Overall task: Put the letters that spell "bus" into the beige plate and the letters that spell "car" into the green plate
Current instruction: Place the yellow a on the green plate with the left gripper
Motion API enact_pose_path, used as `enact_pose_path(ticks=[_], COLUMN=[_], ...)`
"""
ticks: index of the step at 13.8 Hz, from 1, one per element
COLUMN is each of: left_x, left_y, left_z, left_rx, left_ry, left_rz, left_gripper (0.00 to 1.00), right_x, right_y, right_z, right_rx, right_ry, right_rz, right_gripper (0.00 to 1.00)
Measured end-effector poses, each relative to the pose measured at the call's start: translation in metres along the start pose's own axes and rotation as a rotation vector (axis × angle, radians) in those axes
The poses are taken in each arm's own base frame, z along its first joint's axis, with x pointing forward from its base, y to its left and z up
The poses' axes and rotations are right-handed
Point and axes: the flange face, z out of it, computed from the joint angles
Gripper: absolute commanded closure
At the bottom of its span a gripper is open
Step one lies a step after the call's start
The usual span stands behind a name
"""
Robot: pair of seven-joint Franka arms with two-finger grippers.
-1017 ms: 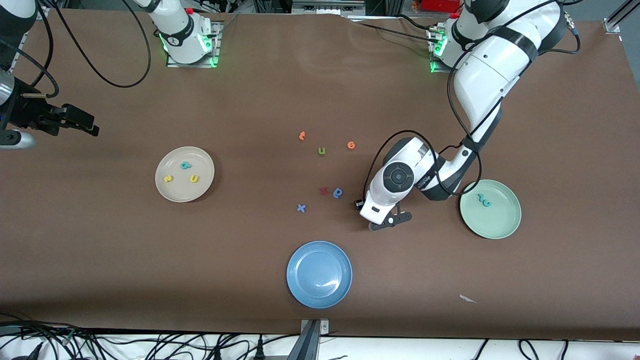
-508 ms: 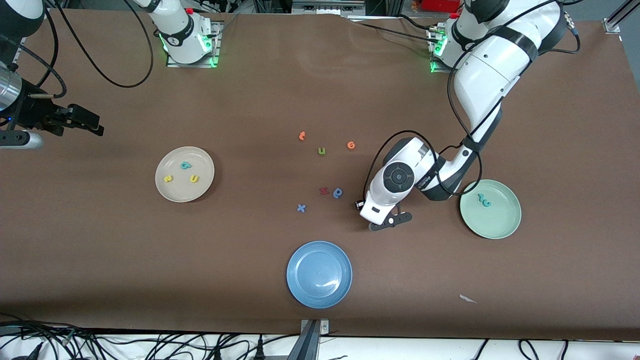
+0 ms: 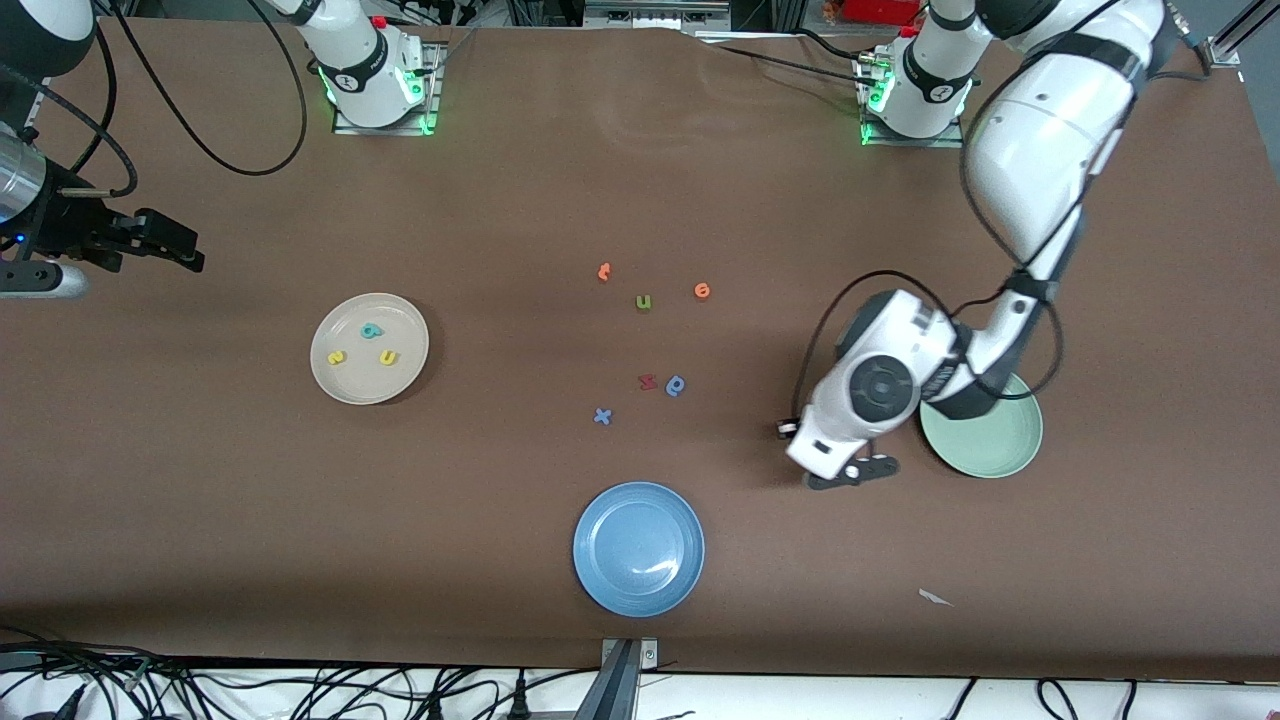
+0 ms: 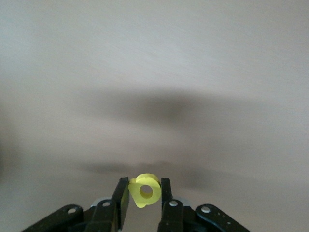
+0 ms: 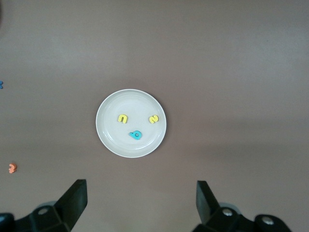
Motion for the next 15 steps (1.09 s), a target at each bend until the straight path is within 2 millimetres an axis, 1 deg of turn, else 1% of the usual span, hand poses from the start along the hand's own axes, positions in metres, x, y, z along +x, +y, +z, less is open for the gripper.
enact_pose_path(ticks=[2, 4, 6, 8, 9, 10, 11, 13, 15], left_x=[0.018, 0.03, 0.038, 0.04, 0.039, 0.038, 0.036, 0.035, 0.036], left_y=[-0.053, -0.102, -0.143, -0.179, -0.193, -0.202, -0.207, -0.207, -0.206], left_z=[-0.013, -0.014, -0.006, 0.008, 0.014, 0.02, 0.021, 0.015, 0.0], left_rx=[0.021, 0.033, 0.041, 0.042, 0.05, 0.063, 0.067, 0.07, 0.074], left_ry=[-0.025, -0.064, -0.094, -0.129, -0.142, -0.151, -0.156, -0.15, -0.129], left_rz=[0.089, 0.172, 0.249, 0.308, 0.327, 0.338, 0.346, 0.357, 0.357], left_gripper=[0.88, 0.89, 0.89, 0.88, 0.65, 0.08, 0.0, 0.0, 0.0], right_x=[0.0, 0.0, 0.0, 0.0, 0.0, 0.0, 0.0, 0.0, 0.0], right_y=[0.0, 0.0, 0.0, 0.0, -0.001, -0.001, -0.001, -0.001, -0.001], right_z=[0.0, 0.0, 0.0, 0.0, 0.0, 0.0, 0.0, 0.0, 0.0], right_rx=[0.0, 0.0, 0.0, 0.0, 0.0, 0.0, 0.0, 0.0, -0.001], right_ry=[0.0, 0.0, 0.0, 0.001, 0.0, 0.0, 0.0, 0.0, 0.0], right_rz=[0.0, -0.001, -0.002, -0.003, -0.003, -0.004, -0.004, -0.005, -0.005], right_gripper=[0.0, 0.0, 0.0, 0.0, 0.0, 0.0, 0.0, 0.0, 0.0])
